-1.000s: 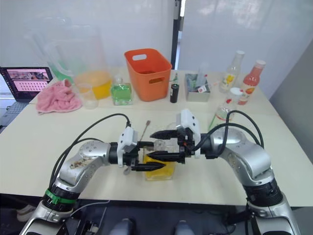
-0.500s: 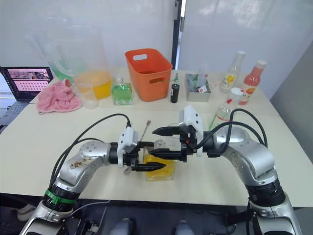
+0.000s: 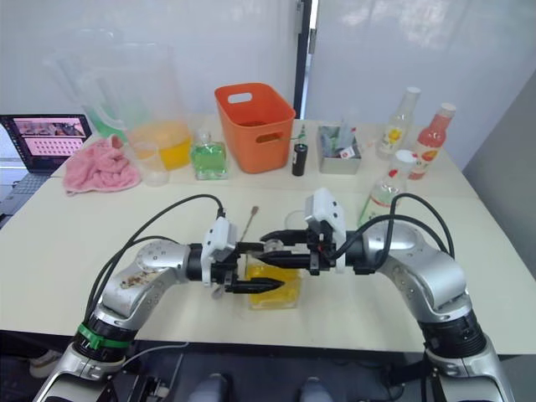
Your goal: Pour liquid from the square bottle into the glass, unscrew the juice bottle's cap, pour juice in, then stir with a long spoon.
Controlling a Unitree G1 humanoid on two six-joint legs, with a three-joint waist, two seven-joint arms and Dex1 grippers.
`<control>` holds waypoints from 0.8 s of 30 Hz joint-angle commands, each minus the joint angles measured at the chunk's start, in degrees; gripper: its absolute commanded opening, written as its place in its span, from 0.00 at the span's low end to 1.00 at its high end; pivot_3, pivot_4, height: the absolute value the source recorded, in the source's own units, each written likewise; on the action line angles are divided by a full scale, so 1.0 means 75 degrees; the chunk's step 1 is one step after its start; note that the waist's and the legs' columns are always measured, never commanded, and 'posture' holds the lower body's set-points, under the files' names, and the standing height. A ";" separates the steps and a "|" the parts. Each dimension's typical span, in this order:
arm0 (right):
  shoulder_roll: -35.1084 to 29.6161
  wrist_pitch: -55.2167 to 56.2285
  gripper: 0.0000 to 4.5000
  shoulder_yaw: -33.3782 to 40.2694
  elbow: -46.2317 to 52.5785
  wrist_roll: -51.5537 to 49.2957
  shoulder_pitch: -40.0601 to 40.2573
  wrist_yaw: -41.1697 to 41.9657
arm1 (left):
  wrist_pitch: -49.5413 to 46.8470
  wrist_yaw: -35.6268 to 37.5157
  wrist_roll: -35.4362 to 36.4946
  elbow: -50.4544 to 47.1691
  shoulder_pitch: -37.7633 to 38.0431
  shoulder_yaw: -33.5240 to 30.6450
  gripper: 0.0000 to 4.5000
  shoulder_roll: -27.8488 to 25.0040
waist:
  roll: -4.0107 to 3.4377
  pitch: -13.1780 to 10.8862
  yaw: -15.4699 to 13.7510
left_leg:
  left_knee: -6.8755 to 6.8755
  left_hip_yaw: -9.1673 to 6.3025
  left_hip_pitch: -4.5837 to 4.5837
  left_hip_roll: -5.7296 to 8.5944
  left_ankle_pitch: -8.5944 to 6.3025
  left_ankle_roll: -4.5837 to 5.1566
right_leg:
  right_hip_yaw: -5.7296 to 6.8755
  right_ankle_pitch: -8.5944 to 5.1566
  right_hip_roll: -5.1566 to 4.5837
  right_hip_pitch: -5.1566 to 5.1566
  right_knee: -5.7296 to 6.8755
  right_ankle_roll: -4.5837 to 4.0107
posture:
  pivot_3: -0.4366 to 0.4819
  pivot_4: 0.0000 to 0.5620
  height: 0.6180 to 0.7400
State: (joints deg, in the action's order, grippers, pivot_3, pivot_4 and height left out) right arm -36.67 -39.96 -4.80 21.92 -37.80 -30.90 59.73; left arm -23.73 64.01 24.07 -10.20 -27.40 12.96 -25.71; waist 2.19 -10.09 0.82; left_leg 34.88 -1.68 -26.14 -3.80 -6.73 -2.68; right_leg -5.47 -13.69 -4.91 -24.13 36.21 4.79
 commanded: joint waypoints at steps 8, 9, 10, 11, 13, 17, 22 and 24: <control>0.0050 -0.0124 0.24 0.0569 0.0252 -0.0747 -0.0475 -0.0024 | -0.0041 0.0201 -0.0007 -0.0231 -0.0107 0.0251 0.62 -0.0086 | 0.0000 0.0000 0.0001 | 0.0000 0.0000 0.0000 0.0000 0.0000 0.0000 | 0.0000 0.0000 0.0000 -0.0001 0.0000 0.0000 | 0.48 0.27 0.88; 0.0054 -0.0183 0.24 0.0622 0.0281 -0.0839 -0.0558 -0.0047 | -0.0037 0.0210 -0.0017 -0.0231 -0.0114 0.0260 0.62 -0.0097 | 0.0000 0.0000 0.0002 | 0.0000 0.0000 0.0000 0.0000 0.0000 0.0000 | 0.0000 0.0000 0.0000 -0.0001 0.0001 0.0000 | 0.48 0.27 0.88; 0.0060 -0.0249 0.24 0.0692 0.0319 -0.0940 -0.0675 -0.0079 | -0.0040 0.0218 -0.0021 -0.0230 -0.0121 0.0268 0.62 -0.0110 | 0.0000 0.0000 0.0002 | 0.0000 0.0000 -0.0001 0.0000 0.0000 0.0000 | 0.0000 0.0001 0.0000 -0.0002 0.0001 -0.0001 | 0.48 0.27 0.88; 0.0064 -0.0300 0.24 0.0746 0.0349 -0.1011 -0.0758 -0.0104 | -0.0045 0.0220 -0.0018 -0.0234 -0.0124 0.0274 0.62 -0.0121 | -0.0001 -0.0001 0.0002 | 0.0000 0.0000 -0.0001 0.0000 0.0000 0.0000 | 0.0000 0.0001 0.0000 -0.0004 0.0002 0.0000 | 0.48 0.27 0.88; 0.0064 -0.0406 0.24 0.0879 0.0388 -0.1192 -0.0954 -0.0181 | -0.0061 0.0227 -0.0005 -0.0238 -0.0130 0.0290 0.62 -0.0138 | -0.0006 -0.0002 0.0011 | 0.0001 0.0000 -0.0002 0.0000 0.0000 0.0000 | -0.0001 0.0001 0.0000 -0.0005 0.0003 0.0000 | 0.48 0.27 0.88; -0.0009 -0.0522 0.24 0.1034 0.0407 -0.1409 -0.1208 -0.0312 | -0.0099 0.0232 0.0026 -0.0234 -0.0142 0.0307 0.62 -0.0147 | -0.0004 -0.0001 -0.0007 | -0.0003 -0.0007 0.0001 -0.0005 0.0000 0.0000 | 0.0003 -0.0001 0.0006 0.0003 -0.0001 0.0000 | 0.48 0.27 0.88; -0.0239 -0.0561 0.24 0.1311 0.0346 -0.1576 -0.1291 -0.0361 | -0.0116 0.0239 0.0042 -0.0226 -0.0154 0.0325 0.62 -0.0144 | -0.0004 -0.0001 -0.0007 | -0.0002 -0.0007 -0.0002 -0.0004 0.0000 0.0000 | 0.0002 0.0000 0.0006 0.0000 0.0001 -0.0003 | 0.48 0.27 0.88; -0.0420 -0.0546 0.24 0.1568 0.0210 -0.1651 -0.1247 -0.0387 | -0.0115 0.0247 0.0047 -0.0213 -0.0157 0.0329 0.62 -0.0138 | -0.0004 -0.0001 -0.0010 | -0.0001 -0.0007 -0.0002 -0.0004 0.0000 0.0001 | 0.0001 0.0001 0.0006 0.0001 -0.0001 -0.0003 | 0.48 0.27 0.88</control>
State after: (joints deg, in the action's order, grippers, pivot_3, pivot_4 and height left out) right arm -38.61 -44.26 3.59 23.25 -48.61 -39.55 57.18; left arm -23.97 64.83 23.97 -10.49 -28.42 14.15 -26.69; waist 2.16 -10.09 0.75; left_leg 34.88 -1.74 -26.16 -3.83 -6.73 -2.68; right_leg -5.46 -13.69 -4.87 -24.12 36.20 4.77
